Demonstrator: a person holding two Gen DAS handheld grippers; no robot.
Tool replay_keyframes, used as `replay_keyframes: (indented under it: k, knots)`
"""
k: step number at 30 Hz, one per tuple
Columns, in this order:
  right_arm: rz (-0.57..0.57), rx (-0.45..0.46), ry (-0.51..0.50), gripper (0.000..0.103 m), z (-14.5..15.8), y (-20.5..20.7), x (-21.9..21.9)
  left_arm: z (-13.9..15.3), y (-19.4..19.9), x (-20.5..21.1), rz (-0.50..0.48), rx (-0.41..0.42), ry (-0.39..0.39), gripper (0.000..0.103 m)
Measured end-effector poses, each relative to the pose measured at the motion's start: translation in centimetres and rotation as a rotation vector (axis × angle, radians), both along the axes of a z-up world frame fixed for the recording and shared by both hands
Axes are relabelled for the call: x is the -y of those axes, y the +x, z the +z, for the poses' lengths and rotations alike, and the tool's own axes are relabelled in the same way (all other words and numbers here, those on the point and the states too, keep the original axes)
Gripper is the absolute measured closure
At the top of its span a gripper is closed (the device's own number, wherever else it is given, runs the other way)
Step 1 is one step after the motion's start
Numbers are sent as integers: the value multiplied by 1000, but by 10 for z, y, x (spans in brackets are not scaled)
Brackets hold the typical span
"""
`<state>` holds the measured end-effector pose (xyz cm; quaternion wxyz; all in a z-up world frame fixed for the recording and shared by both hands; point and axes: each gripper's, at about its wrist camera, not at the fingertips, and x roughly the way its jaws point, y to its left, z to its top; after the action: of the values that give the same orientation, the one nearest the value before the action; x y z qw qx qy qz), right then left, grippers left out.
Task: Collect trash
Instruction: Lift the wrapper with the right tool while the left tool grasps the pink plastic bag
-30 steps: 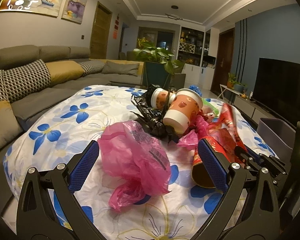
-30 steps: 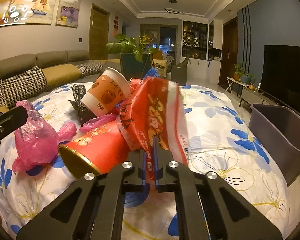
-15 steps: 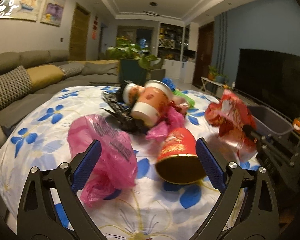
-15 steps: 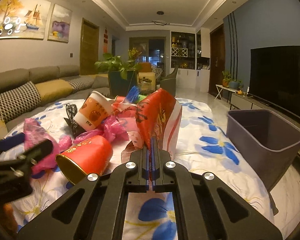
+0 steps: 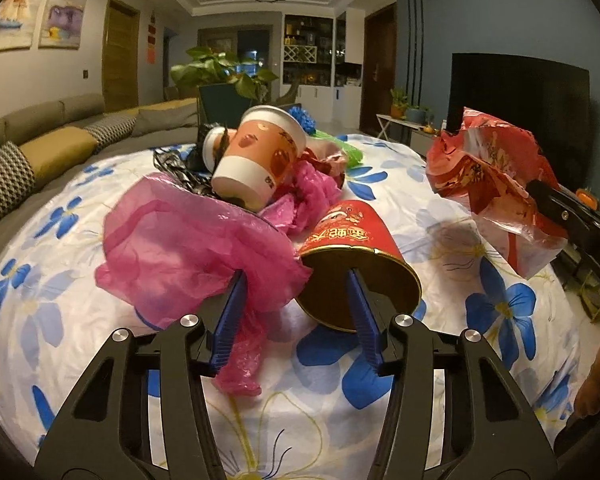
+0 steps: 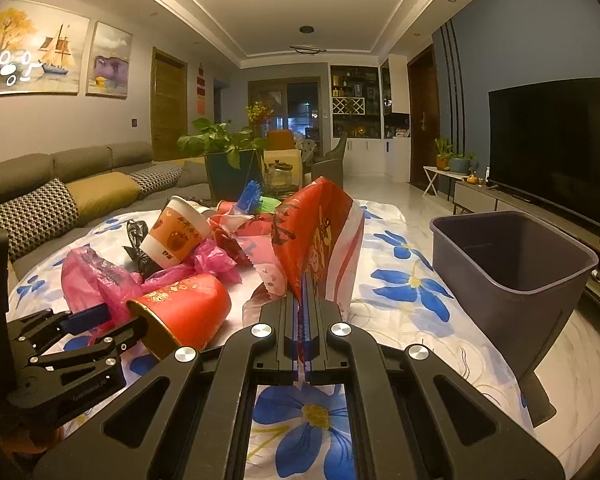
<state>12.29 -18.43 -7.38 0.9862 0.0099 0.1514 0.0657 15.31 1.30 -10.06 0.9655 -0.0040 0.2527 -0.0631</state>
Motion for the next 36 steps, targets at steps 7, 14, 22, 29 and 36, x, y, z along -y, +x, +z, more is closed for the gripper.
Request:
replay_keyframes:
  k: [7, 14, 22, 29, 36]
  knots:
    - [-2, 3, 2, 101, 1, -3, 0, 2, -4, -12, -21, -4, -86, 61]
    - [7, 6, 6, 101, 3, -3, -3, -5, 0, -24, -10, -41, -120, 82]
    - [4, 10, -4, 101, 4, -4, -2, -7, 8, -22, 8, -57, -95, 83]
    - [0, 4, -6, 101, 4, -4, -3, -11, 16, -27, -12, -72, -120, 91]
    - [-4, 8, -11, 101, 7, -5, -4, -9, 10, -32, 3, -41, -129, 103]
